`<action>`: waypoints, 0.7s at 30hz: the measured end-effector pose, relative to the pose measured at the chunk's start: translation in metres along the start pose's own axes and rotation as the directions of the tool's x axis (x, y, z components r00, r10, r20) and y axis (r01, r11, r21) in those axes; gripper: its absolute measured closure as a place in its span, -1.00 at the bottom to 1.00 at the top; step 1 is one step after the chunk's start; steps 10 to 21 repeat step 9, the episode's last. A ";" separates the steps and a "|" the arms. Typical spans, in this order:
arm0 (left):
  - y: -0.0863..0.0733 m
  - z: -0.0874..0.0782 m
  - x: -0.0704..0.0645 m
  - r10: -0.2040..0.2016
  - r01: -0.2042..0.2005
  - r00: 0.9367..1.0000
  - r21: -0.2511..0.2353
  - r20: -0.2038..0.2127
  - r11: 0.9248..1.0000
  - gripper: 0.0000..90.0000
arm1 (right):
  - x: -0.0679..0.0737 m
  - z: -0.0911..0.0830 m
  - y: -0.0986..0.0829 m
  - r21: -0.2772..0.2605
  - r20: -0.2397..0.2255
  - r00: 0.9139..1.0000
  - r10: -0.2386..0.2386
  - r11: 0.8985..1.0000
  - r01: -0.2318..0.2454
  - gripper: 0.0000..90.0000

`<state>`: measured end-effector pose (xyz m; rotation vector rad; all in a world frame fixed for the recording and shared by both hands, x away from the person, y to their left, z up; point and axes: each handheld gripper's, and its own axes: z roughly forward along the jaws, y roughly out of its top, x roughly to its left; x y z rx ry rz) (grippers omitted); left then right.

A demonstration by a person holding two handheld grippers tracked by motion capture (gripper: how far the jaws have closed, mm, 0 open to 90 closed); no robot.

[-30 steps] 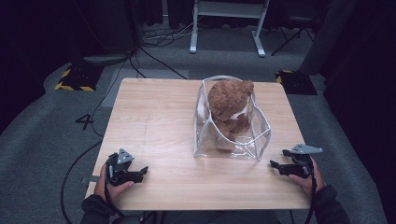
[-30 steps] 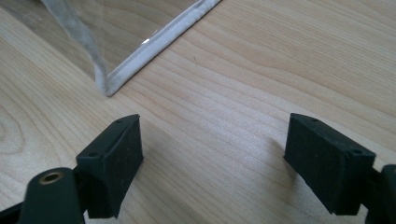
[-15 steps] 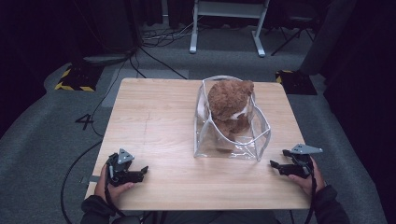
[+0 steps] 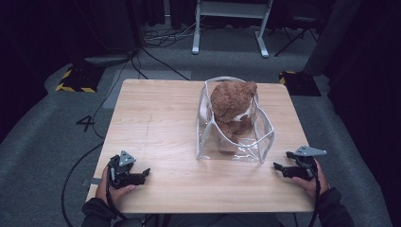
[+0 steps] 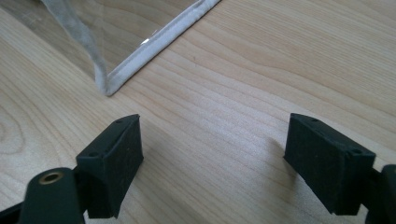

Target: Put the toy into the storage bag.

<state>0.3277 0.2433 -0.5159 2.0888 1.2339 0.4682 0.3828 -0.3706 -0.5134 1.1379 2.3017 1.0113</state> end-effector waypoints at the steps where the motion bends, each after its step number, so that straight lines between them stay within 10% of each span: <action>1: 0.000 0.000 0.000 0.000 0.000 1.000 0.000 0.000 1.000 -0.62 | 0.000 0.000 0.000 0.000 0.000 1.000 0.000 1.000 0.000 -0.58; 21: 0.000 0.000 0.000 -0.002 0.002 1.000 0.000 0.000 1.000 -0.61 | 0.000 0.000 0.000 0.000 0.000 1.000 0.000 1.000 0.000 -0.58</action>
